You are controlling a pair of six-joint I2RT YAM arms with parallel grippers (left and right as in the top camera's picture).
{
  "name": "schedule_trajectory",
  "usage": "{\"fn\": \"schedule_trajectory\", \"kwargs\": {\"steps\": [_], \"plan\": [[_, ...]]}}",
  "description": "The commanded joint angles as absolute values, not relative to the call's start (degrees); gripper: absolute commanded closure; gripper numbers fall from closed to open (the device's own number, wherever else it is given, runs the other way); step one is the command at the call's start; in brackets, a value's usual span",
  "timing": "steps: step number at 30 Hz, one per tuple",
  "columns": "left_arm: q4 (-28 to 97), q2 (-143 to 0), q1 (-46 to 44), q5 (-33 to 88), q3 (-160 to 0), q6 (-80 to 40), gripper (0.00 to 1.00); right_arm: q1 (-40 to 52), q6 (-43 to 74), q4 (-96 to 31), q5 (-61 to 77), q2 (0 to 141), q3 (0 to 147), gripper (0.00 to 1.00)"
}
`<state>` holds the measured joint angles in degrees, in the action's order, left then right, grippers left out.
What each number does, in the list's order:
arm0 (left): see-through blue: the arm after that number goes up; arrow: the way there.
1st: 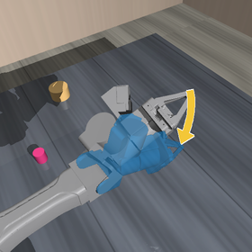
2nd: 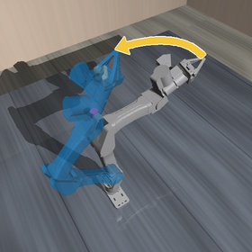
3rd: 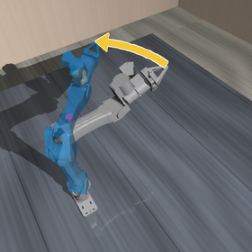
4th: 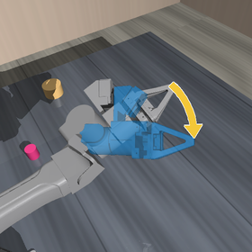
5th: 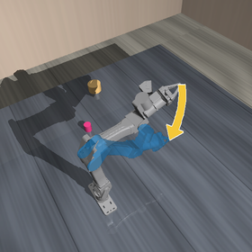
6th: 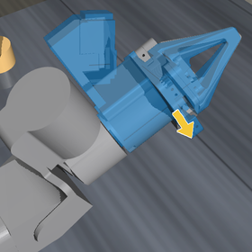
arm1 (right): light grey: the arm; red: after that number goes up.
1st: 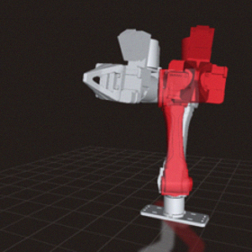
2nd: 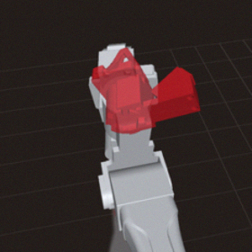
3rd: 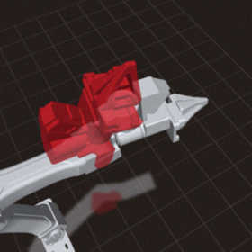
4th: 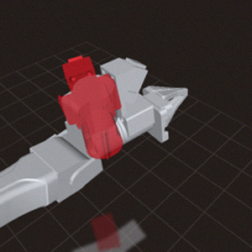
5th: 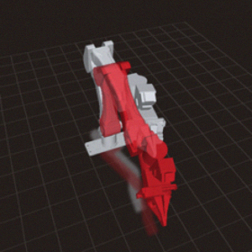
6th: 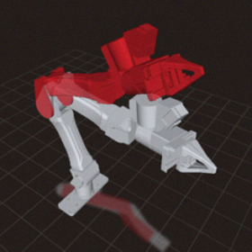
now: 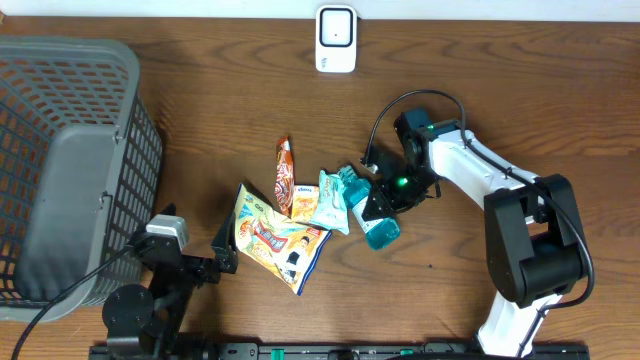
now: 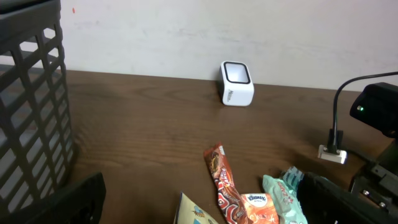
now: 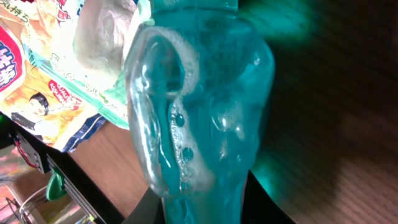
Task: Scan the item barcode
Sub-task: 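Hold the bottle and lift it toward the barcode scanner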
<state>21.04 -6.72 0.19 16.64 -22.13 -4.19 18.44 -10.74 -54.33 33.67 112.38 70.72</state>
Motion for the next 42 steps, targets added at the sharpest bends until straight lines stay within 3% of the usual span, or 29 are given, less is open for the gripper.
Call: {"fn": "schedule_trajectory", "kwargs": {"steps": [1, 33, 38, 40, 41, 42], "plan": [[20.99, -6.92, 0.03, 17.54, -21.80, -3.22, 0.02, 18.41, -9.85, -53.76, 34.26, 113.12, 70.46, 0.91], [20.99, -6.92, 0.03, 17.54, -21.80, -3.22, 0.02, 17.56, -7.11, -55.11, 34.15, 113.12, 74.11, 0.91], [20.99, -6.92, 0.03, 17.54, -21.80, -3.22, 0.02, 17.23, -7.09, -53.69, 26.94, 113.14, 74.50, 0.78], [20.99, -6.92, 0.03, 17.54, -21.80, -3.22, 0.02, 17.30, -7.09, -53.25, 24.51, 113.14, 74.50, 0.66], [20.99, -6.92, 0.03, 17.54, -21.80, -3.22, 0.02, 17.28, -7.09, -52.62, 23.90, 113.14, 74.52, 0.55], [20.99, -6.92, 0.03, 17.54, -21.80, -3.22, 0.02, 17.28, -7.09, -52.42, 23.90, 113.14, 74.52, 0.53]]}}
